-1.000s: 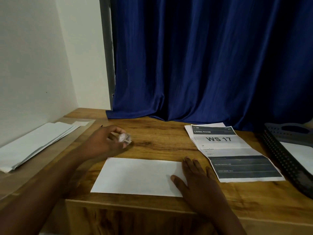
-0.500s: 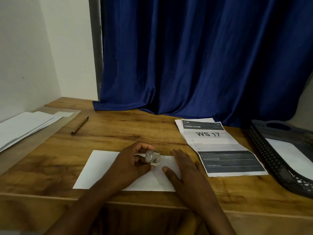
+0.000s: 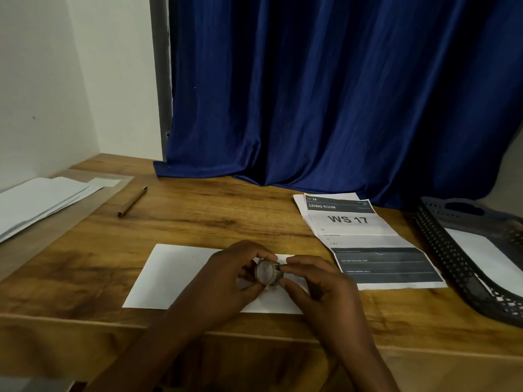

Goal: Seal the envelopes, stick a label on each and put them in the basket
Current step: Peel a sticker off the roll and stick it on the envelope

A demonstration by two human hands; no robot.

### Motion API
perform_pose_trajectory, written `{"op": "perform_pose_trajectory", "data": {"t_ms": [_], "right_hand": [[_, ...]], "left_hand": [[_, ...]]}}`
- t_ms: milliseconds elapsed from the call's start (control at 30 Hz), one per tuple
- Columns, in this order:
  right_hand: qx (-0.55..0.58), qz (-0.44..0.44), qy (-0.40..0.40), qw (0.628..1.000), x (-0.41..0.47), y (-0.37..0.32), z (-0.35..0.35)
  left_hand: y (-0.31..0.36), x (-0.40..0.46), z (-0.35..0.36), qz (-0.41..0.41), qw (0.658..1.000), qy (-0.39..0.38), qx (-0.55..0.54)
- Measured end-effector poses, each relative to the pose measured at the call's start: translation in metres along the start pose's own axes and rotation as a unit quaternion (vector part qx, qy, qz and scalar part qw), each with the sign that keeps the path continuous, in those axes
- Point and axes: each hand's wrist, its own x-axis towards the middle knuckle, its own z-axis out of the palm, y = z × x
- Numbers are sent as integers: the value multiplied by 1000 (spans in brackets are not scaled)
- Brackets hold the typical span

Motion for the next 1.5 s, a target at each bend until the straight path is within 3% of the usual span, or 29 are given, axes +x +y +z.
{"op": "perform_pose_trajectory", "data": {"t_ms": [367, 667, 933, 1100, 1267, 1500], "right_hand": [[55, -37, 9, 998, -1, 0, 1], [113, -30, 14, 993, -2, -2, -3], [210, 75, 52, 973, 1, -1, -9], [185, 138, 30, 973, 4, 5, -8], [167, 134, -4, 977, 5, 6, -7], [144, 122, -20, 982, 7, 5, -9]], "left_hand": [[-1, -1, 2, 11, 999, -14, 27], [-5, -2, 2, -24, 999, 26, 13], [-10, 0, -1, -50, 996, 63, -25], [-13, 2, -11, -65, 987, 127, -79], [-20, 4, -55, -62, 985, 158, 16], [-67, 17, -152, -177, 955, 163, 172]]}}
